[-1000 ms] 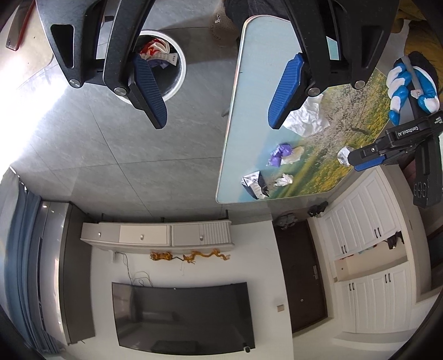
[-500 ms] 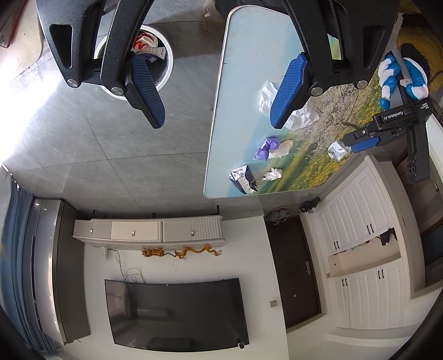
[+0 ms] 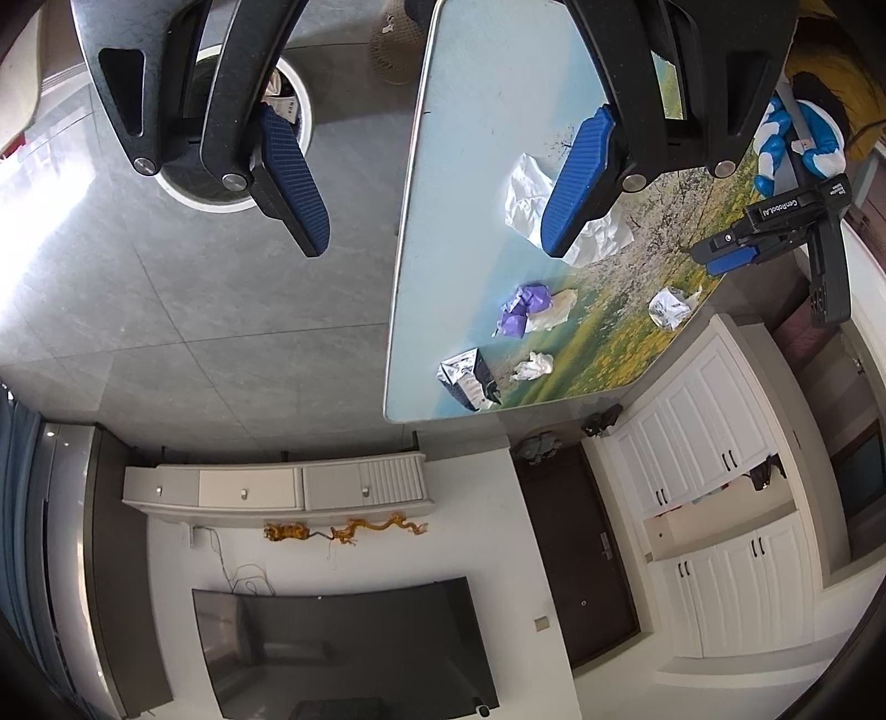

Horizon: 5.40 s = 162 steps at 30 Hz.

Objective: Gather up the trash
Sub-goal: 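Pull both open tools back from the bin to the table, then grasp the white tissue with the left tool while the right tool grasps the purple gloves, then carry the white tissue and purple gloves toward the bin, then open both tools over the bin to drop the tissue and gloves, then pull both open tools back from the bin over the table trash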

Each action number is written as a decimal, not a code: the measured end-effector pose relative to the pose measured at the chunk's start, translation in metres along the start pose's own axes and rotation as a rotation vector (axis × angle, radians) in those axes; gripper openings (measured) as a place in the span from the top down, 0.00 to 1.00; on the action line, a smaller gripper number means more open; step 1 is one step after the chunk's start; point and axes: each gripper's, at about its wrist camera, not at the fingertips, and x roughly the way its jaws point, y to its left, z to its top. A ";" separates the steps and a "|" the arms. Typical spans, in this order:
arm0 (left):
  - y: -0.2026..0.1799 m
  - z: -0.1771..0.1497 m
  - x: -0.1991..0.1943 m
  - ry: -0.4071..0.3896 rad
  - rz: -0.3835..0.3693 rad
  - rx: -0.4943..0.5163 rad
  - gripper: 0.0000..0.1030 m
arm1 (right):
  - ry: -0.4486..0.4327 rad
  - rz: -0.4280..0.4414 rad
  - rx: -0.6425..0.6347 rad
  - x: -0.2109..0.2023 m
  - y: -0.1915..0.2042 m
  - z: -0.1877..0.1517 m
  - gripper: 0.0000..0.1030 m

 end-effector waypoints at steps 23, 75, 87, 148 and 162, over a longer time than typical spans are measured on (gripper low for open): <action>-0.074 -0.014 0.111 0.227 -0.073 0.181 0.36 | 0.131 0.030 0.028 0.085 -0.021 0.003 0.24; 0.023 -0.006 0.066 0.090 0.026 -0.076 0.94 | 0.203 0.240 0.056 0.195 0.055 0.034 0.73; -0.079 0.022 0.062 0.068 -0.117 0.110 0.94 | 0.095 0.051 0.127 0.077 -0.036 0.004 0.73; -0.338 0.030 0.239 0.424 -0.460 0.243 0.54 | 0.182 -0.240 0.470 0.061 -0.269 -0.108 0.54; -0.295 0.057 0.155 0.275 -0.480 0.206 0.54 | 0.113 -0.241 0.398 0.027 -0.223 -0.082 0.54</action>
